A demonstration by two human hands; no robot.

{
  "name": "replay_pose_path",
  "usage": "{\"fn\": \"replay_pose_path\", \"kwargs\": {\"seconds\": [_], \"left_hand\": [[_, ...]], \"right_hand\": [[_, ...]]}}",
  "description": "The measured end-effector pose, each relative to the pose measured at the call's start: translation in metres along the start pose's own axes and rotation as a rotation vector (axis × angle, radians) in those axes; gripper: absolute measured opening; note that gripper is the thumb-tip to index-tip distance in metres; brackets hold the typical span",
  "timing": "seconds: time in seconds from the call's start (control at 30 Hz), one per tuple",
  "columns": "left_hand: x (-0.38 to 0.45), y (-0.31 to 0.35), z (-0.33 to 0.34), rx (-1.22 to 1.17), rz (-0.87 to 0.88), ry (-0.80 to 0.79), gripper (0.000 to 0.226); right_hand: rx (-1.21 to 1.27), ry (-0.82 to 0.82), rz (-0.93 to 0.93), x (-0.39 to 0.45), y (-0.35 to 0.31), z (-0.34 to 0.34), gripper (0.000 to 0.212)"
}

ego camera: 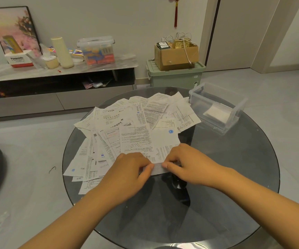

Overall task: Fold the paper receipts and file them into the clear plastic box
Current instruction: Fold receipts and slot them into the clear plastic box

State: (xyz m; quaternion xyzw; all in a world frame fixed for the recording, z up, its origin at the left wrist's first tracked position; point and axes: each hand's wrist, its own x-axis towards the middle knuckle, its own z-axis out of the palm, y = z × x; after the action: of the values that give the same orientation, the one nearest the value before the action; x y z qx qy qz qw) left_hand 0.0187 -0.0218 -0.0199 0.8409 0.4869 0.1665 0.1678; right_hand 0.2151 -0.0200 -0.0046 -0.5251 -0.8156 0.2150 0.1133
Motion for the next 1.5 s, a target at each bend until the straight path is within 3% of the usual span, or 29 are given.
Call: {"fn": "replay_pose_path", "kwargs": {"seconds": [0.2,0.33,0.53,0.7,0.9,1.2,1.5], "left_hand": [[0.003,0.002,0.000,-0.080,-0.064,0.061,0.015],[0.003,0.001,0.005,0.005,-0.043,0.055,0.031],[0.003,0.003,0.005,0.089,0.055,0.037,0.018],[0.002,0.002,0.003,0.109,0.073,-0.010,0.025],[0.007,0.001,0.002,0.168,0.117,0.013,0.026],[0.014,0.003,0.002,0.240,0.133,-0.037,0.039],[0.015,0.008,0.001,0.270,0.133,0.006,0.035]], "right_hand": [[0.058,0.058,0.094,0.003,-0.001,0.004,0.018],[-0.026,0.106,0.100,0.003,-0.001,0.010,0.027],[-0.140,0.074,0.024,0.002,-0.003,0.005,0.024],[-0.213,0.008,-0.055,-0.002,-0.001,0.001,0.041],[-0.287,0.099,-0.133,-0.004,-0.001,0.004,0.028],[-0.332,0.092,-0.155,-0.004,-0.004,0.008,0.032],[-0.296,0.115,-0.146,-0.004,-0.004,0.010,0.034]]}}
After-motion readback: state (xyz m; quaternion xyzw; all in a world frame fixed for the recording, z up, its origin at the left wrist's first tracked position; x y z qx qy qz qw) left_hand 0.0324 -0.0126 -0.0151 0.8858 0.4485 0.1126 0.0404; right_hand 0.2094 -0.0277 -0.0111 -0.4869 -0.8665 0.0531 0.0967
